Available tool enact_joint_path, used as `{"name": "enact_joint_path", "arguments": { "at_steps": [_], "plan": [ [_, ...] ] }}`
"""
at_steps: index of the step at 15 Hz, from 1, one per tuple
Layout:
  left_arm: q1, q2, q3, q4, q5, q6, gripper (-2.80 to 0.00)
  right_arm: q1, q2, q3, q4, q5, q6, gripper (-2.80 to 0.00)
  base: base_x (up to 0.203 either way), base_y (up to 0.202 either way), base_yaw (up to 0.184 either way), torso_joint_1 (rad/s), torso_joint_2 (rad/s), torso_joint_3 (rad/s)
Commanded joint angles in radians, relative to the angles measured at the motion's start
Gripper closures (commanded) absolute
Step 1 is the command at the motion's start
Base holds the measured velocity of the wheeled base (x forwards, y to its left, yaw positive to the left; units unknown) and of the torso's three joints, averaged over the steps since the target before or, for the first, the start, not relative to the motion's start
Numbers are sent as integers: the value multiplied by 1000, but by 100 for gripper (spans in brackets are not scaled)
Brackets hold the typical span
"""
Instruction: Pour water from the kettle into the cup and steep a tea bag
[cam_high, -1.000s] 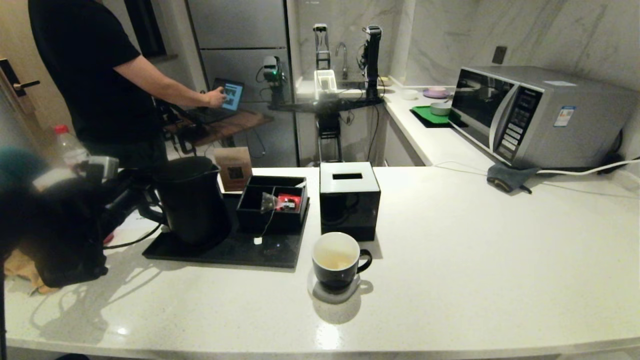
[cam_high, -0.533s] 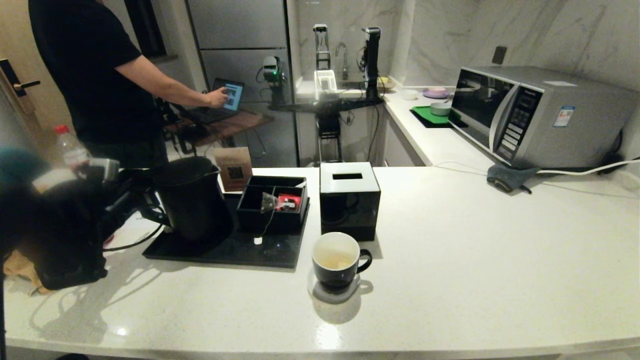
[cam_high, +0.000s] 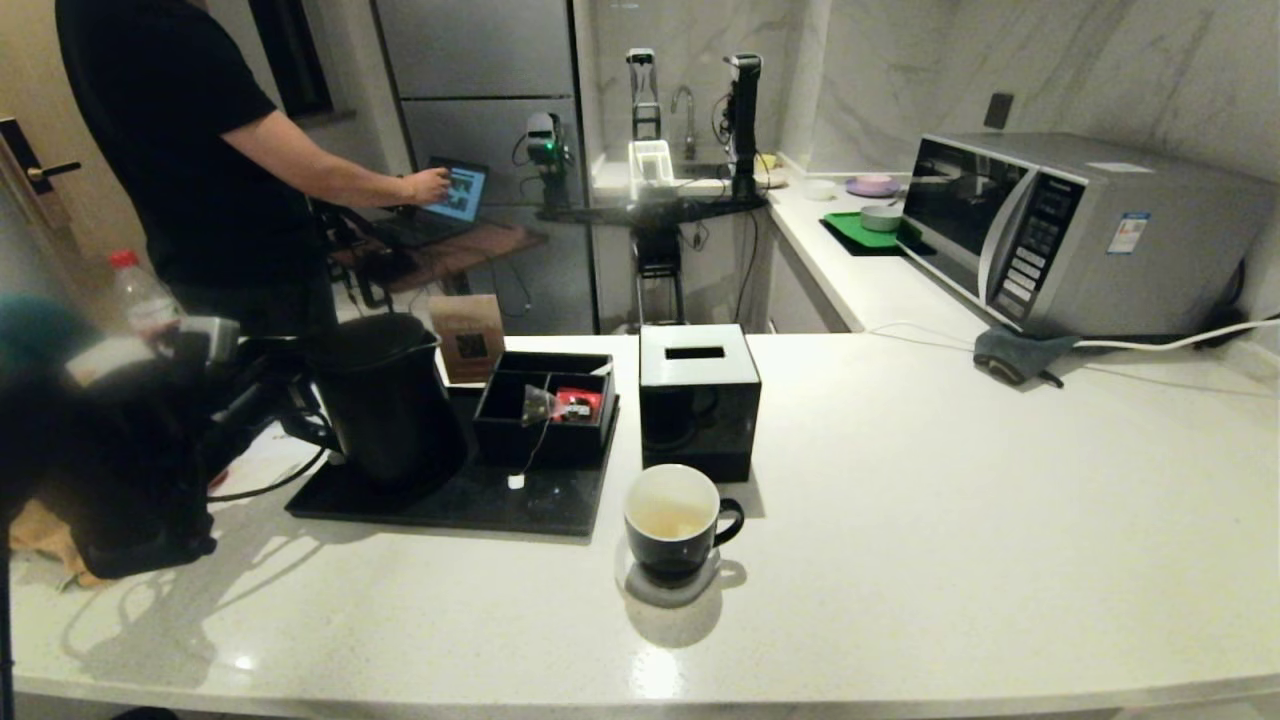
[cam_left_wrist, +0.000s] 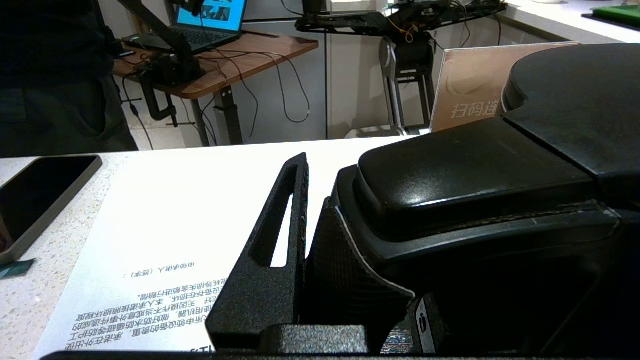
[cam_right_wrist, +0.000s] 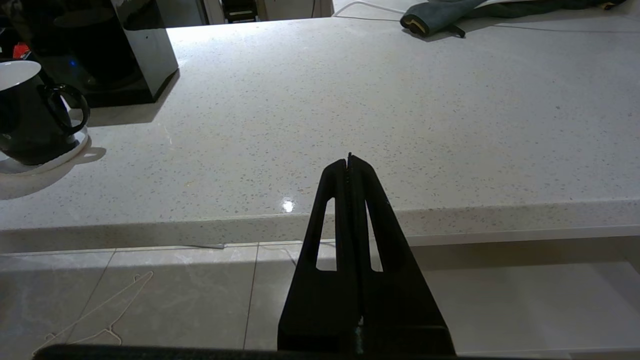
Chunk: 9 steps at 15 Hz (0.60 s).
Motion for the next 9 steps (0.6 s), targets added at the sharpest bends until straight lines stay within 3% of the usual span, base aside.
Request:
{"name": "enact_joint_path", "arguments": {
  "at_steps": [1, 2, 9],
  "plan": [
    [2, 4, 1, -28, -2, 0, 0, 0, 1, 0, 0, 0, 0, 0, 0, 0, 0, 0, 0, 0],
    [2, 4, 5, -27, -2, 1, -280, 0, 1, 0, 0, -1, 0, 0, 0, 0, 0, 0, 0, 0],
    [2, -1, 12, -28, -5, 1, -280, 0, 1, 0, 0, 0, 0, 0, 0, 0, 0, 0, 0, 0]
  ]
}}
